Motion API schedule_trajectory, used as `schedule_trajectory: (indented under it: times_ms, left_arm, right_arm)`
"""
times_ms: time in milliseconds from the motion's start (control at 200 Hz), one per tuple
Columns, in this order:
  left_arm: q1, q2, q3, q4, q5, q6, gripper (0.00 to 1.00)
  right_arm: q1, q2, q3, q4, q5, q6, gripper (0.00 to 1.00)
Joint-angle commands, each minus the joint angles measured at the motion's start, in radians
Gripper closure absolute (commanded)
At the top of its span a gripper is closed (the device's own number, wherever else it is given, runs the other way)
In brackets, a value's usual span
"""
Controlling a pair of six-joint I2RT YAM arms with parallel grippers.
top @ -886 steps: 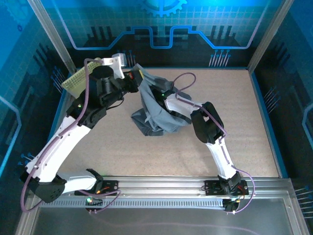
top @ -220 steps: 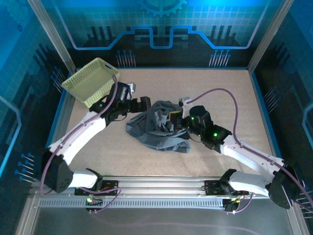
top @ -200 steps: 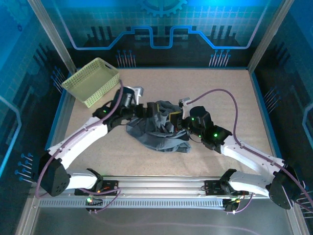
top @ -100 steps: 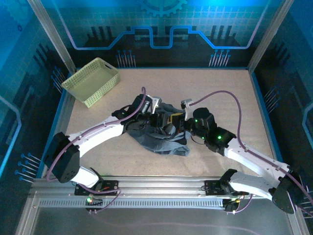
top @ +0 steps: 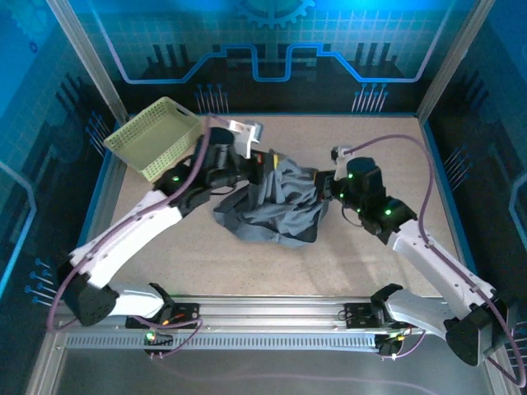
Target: Fold the inside-out t-shirt
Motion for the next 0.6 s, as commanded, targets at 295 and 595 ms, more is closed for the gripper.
schedule_trajectory:
  times_ms: [295,595]
  left_arm:
    - [0.121,0.089,-0.070,-0.114,-0.027,-0.174,1.00]
    - [0.130,0.043,-0.109,-0.096,0.003,-0.171,1.00]
  right_arm:
    - [-0.074,0.162,0.130,-0.095,-0.071,-0.042,1.00]
    - [-0.068,0.282,0.175,-0.213,-0.004,-0.025,0.35]
